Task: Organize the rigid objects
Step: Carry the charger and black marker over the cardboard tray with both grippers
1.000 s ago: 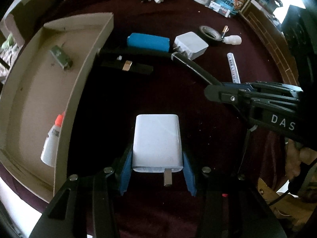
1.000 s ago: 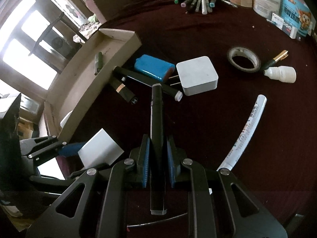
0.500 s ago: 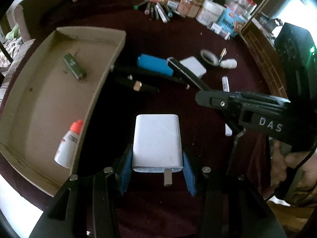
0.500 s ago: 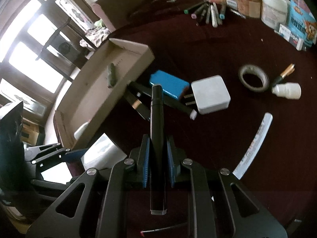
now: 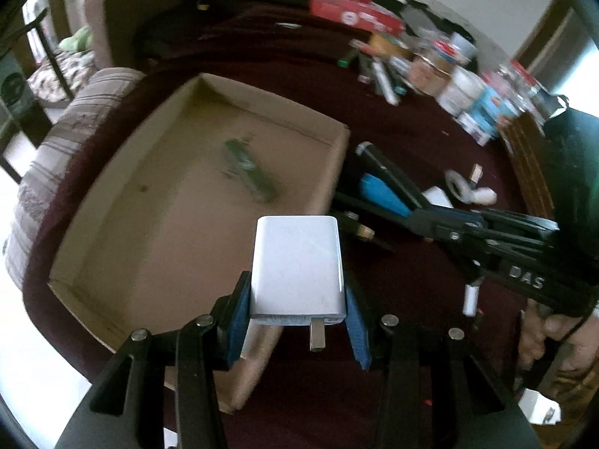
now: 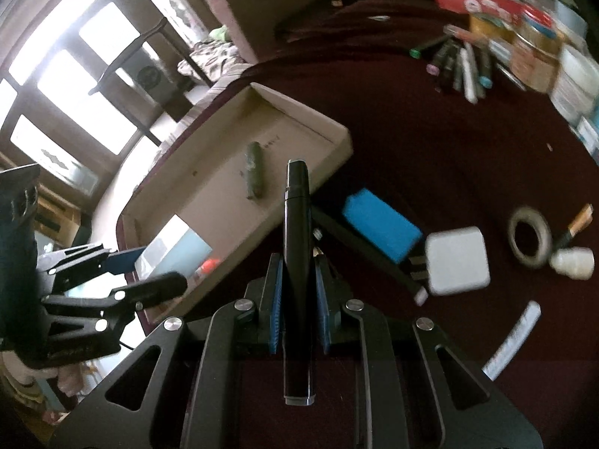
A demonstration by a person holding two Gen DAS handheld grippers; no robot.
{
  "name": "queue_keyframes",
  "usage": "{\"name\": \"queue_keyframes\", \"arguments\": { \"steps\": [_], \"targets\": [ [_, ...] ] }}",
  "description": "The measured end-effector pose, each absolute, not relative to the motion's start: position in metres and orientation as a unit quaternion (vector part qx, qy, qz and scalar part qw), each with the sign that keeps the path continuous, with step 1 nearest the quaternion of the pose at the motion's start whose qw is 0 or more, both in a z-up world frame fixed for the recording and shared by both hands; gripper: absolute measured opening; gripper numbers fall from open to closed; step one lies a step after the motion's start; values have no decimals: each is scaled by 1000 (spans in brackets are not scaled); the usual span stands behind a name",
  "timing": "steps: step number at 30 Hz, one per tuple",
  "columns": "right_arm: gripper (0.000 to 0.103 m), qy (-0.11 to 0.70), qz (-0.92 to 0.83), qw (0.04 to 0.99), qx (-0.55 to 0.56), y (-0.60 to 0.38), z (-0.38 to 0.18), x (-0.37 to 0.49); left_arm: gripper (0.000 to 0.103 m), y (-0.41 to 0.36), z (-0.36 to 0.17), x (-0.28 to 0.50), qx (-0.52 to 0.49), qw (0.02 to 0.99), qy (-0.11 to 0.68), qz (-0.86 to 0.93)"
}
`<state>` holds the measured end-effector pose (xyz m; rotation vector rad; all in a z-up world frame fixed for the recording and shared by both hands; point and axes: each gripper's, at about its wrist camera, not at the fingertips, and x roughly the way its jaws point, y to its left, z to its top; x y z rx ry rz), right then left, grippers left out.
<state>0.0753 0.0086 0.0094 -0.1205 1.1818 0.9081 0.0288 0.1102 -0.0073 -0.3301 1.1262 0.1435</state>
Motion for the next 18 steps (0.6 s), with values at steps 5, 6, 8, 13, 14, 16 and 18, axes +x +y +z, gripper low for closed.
{"name": "queue_keyframes", "arguments": {
  "steps": [5, 6, 8, 13, 14, 16, 18],
  "targets": [
    [16, 535, 429, 724, -78, 50, 10, 89, 46, 145, -18, 39, -167, 822, 535, 103],
    [16, 535, 431, 722, -81, 59, 10, 92, 46, 152, -21, 42, -167, 820, 537, 108],
    [16, 537, 434, 718, -86, 77, 9, 98, 46, 160, -26, 45, -169, 817, 540, 113],
    [16, 543, 432, 712, -103, 117, 0, 115, 46, 171, -44, 55, -172, 808, 553, 109],
    [16, 545, 430, 712, -105, 123, -2, 118, 46, 172, -47, 57, -172, 807, 555, 104],
    [16, 549, 425, 711, -110, 134, -9, 125, 46, 173, -54, 61, -174, 804, 560, 96],
    [16, 552, 419, 711, -115, 144, -15, 132, 46, 174, -59, 64, -174, 802, 565, 86]
  ]
}}
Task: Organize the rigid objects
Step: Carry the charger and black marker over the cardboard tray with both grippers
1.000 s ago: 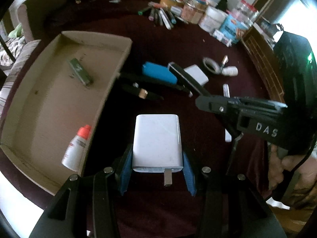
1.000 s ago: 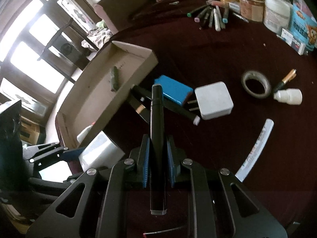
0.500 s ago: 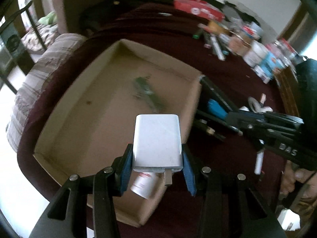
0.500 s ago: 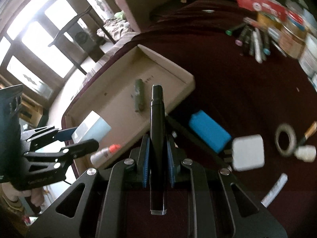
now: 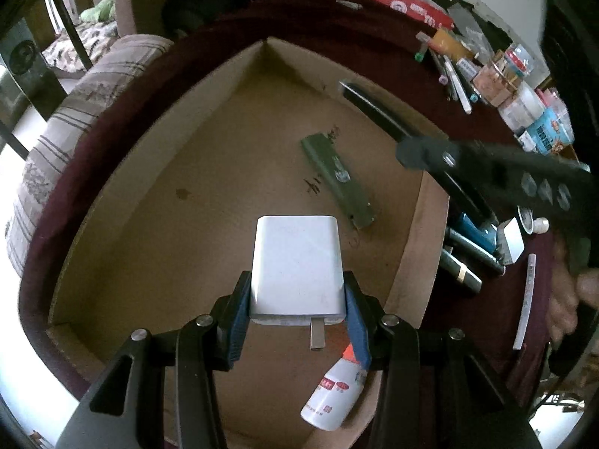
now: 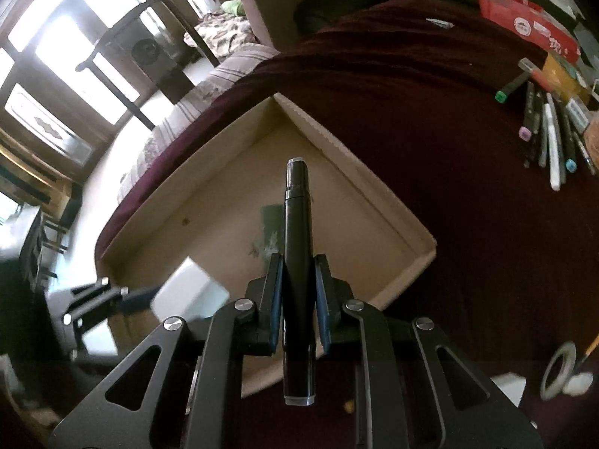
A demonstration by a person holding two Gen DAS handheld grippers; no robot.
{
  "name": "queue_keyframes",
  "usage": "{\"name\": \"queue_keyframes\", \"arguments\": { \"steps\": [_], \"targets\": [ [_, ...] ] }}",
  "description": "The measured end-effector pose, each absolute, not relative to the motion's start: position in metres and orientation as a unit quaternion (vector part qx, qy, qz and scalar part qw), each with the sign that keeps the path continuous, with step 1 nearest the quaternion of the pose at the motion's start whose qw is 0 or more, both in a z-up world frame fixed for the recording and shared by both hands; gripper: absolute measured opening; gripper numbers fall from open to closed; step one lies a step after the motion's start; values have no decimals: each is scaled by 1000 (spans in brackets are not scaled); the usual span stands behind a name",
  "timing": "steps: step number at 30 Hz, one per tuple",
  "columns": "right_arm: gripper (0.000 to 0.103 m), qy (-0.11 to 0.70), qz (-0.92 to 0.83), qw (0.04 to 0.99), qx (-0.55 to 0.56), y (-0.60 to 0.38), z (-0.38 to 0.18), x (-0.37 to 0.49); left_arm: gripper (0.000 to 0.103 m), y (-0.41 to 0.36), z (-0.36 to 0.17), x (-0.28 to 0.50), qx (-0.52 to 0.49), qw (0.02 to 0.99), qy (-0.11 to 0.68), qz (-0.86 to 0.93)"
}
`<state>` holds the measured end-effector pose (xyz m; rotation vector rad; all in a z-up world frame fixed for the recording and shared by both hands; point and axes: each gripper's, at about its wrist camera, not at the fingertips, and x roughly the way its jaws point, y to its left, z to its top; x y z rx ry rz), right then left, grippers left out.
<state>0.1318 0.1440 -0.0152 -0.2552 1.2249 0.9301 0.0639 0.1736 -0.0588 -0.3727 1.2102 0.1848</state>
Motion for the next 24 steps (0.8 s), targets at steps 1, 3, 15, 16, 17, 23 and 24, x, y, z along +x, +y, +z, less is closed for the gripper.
{"name": "queue_keyframes", "arguments": {
  "steps": [1, 3, 15, 16, 17, 23, 24],
  "targets": [
    [16, 552, 419, 712, -116, 148, -18, 135, 46, 172, -60, 65, -171, 803, 565, 83],
    [16, 556, 414, 711, -121, 155, -26, 140, 46, 167, -63, 67, -165, 803, 568, 74],
    [16, 563, 404, 711, -122, 168, -56, 149, 46, 154, -67, 69, -152, 801, 577, 52],
    [16, 559, 405, 713, -123, 167, -56, 148, 47, 153, -67, 69, -152, 801, 577, 54],
    [16, 559, 403, 713, -125, 168, -57, 148, 47, 153, -66, 68, -152, 801, 577, 55],
    [17, 559, 394, 719, -125, 162, -54, 144, 49, 148, -63, 63, -149, 802, 575, 61],
    [19, 559, 393, 719, -124, 161, -54, 144, 49, 148, -62, 64, -148, 802, 575, 63]
  ]
}}
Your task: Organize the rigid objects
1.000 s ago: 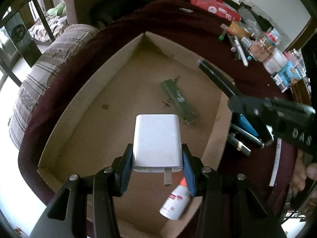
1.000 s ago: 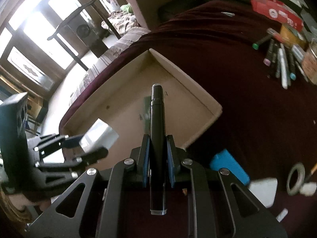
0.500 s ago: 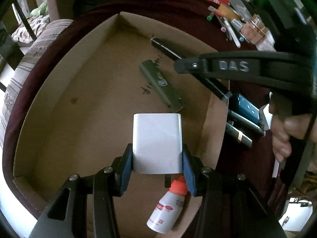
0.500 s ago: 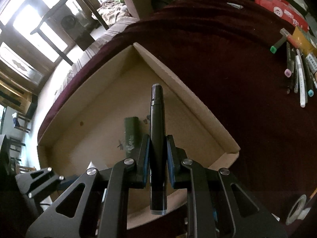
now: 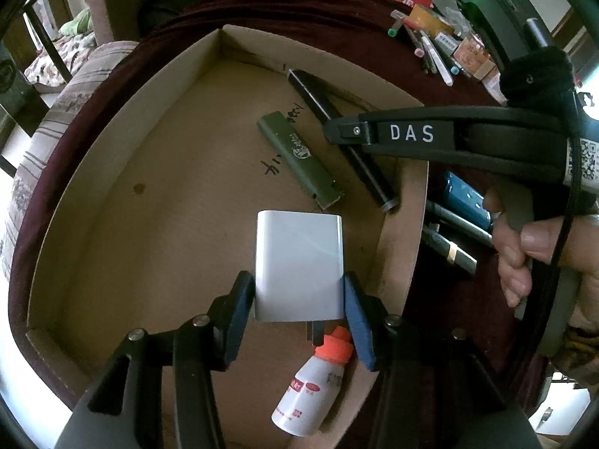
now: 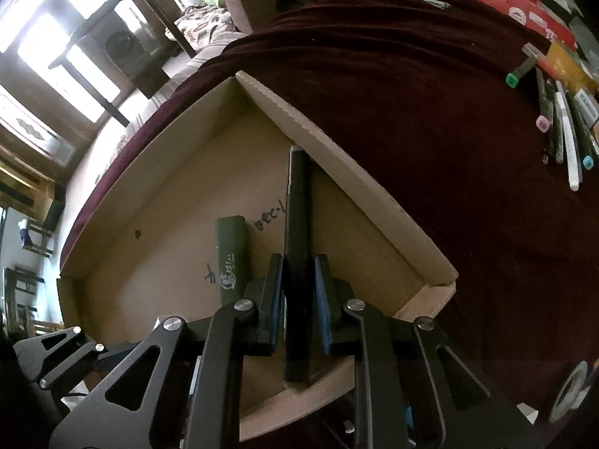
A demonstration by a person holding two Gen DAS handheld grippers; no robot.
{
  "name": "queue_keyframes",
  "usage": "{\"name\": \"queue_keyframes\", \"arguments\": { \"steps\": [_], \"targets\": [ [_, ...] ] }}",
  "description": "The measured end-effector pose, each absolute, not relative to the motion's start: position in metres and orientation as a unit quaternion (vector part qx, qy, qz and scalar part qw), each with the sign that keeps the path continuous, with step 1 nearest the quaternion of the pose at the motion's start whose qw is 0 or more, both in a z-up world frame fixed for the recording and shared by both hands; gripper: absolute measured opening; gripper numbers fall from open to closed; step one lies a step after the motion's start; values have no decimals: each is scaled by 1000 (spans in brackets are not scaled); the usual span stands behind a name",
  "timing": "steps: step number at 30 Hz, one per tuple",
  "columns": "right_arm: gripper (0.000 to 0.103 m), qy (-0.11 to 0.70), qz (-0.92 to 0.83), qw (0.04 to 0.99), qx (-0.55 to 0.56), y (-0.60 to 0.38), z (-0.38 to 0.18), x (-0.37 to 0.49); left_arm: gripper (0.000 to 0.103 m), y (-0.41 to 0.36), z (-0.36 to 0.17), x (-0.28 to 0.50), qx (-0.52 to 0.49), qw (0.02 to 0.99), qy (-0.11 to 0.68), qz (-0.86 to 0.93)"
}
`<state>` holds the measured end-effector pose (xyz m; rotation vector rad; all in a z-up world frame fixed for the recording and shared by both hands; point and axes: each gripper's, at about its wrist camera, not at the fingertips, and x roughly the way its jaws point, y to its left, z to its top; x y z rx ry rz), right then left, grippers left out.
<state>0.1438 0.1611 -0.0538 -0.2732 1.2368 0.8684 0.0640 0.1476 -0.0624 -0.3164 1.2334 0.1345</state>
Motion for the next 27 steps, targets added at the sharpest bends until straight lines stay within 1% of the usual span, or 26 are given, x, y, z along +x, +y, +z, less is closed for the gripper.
{"name": "queue_keyframes", "arguments": {
  "steps": [1, 2, 3, 4, 5, 6, 11, 13, 15, 17, 21, 27],
  "targets": [
    [21, 559, 392, 721, -123, 160, -53, 144, 49, 147, -62, 64, -147, 802, 575, 64],
    [26, 557, 392, 722, -122, 158, -51, 143, 51, 146, -61, 63, -147, 802, 575, 66],
    [31, 554, 393, 724, -120, 156, -49, 143, 55, 146, -60, 63, -147, 802, 574, 68],
    [40, 551, 393, 726, -117, 154, -46, 142, 60, 145, -59, 62, -147, 803, 573, 70],
    [42, 548, 395, 729, -113, 151, -42, 141, 63, 145, -59, 61, -147, 804, 572, 72],
    [42, 545, 396, 731, -110, 148, -38, 140, 66, 144, -57, 60, -146, 805, 570, 75],
    [43, 529, 399, 743, -89, 125, -16, 132, 67, 140, -53, 54, -132, 808, 566, 92],
    [50, 525, 398, 749, -75, 108, -7, 129, 67, 139, -50, 50, -128, 810, 564, 103],
    [65, 522, 395, 755, -54, 85, 1, 124, 67, 138, -45, 43, -128, 813, 557, 112],
    [69, 522, 388, 759, -27, 52, 6, 118, 67, 137, -38, 37, -132, 816, 550, 122],
    [69, 537, 353, 766, 11, -13, 2, 107, 69, 129, -24, 19, -139, 820, 540, 129],
    [69, 564, 277, 776, 54, -119, -17, 90, 72, 83, -12, 6, -119, 829, 537, 98]
  ]
}}
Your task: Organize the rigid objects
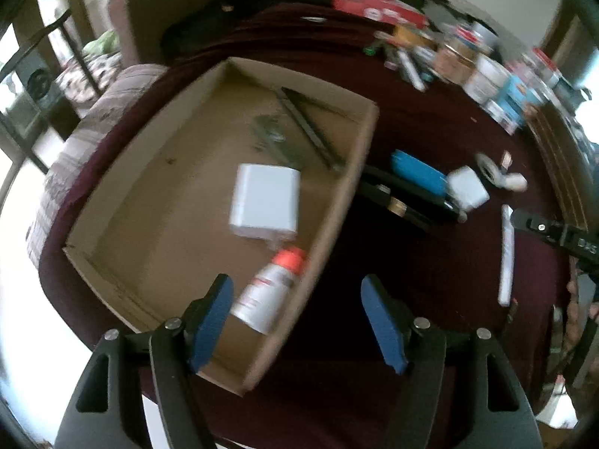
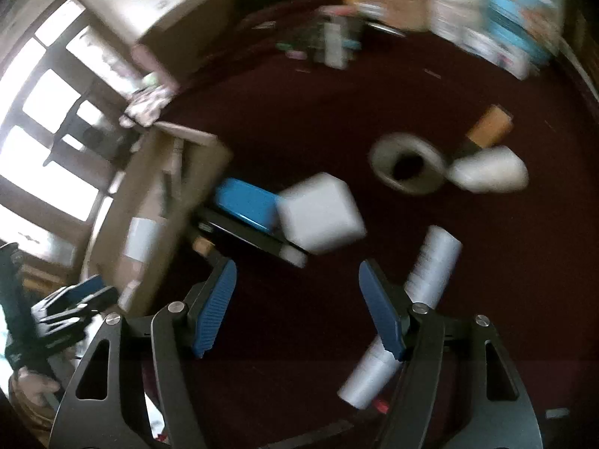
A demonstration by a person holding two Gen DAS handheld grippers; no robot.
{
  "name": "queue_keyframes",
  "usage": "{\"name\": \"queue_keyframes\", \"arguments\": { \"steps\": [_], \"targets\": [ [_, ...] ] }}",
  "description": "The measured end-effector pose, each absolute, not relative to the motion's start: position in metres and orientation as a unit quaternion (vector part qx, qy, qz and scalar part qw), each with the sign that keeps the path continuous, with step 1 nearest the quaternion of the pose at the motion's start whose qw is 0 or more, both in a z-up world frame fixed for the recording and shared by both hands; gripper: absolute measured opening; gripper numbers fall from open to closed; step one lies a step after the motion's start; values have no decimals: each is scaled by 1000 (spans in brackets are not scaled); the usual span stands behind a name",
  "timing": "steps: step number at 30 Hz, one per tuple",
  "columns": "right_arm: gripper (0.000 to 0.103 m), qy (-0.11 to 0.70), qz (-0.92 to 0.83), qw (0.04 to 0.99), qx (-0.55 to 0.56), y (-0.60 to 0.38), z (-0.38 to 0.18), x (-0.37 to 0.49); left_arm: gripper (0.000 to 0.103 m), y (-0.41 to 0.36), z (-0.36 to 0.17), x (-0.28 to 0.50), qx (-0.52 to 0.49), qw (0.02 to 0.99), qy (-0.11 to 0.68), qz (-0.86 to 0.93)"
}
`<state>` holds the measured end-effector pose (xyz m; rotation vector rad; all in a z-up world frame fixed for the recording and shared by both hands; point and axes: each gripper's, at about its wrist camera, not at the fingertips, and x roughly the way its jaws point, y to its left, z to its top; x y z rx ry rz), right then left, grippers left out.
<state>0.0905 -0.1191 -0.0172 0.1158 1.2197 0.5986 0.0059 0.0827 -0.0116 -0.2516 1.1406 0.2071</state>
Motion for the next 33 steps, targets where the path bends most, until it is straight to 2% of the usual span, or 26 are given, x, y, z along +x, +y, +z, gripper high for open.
{"name": "queue_keyframes", "arguments": {
  "steps": [8, 15, 16, 20, 21, 24, 33],
  "targets": [
    [69, 587, 190, 778, 121, -197, -45, 74, 73, -17, -37, 10, -78, 798, 597, -32],
    [69, 584, 176, 783, 122, -222, -45, 62, 71, -93, -49, 22, -26, 773, 614, -157],
    [69, 583, 176, 784, 119, -224, -45, 60, 65, -104, -52, 23, -11, 770, 615, -168],
    [69, 581, 178, 785, 116, -227, -43, 57, 55, -133, -67, 28, 37, 748, 633, -198],
    [69, 581, 179, 785, 117, -227, -43, 56, 47, -138, -66, 28, 55, 755, 622, -197],
    [69, 582, 185, 783, 116, -223, -43, 58, 13, -136, -67, 31, 73, 760, 620, -181],
    [69, 595, 204, 767, 128, -212, -52, 79, 13, -73, -72, 25, 7, 766, 633, -116]
  ]
}}
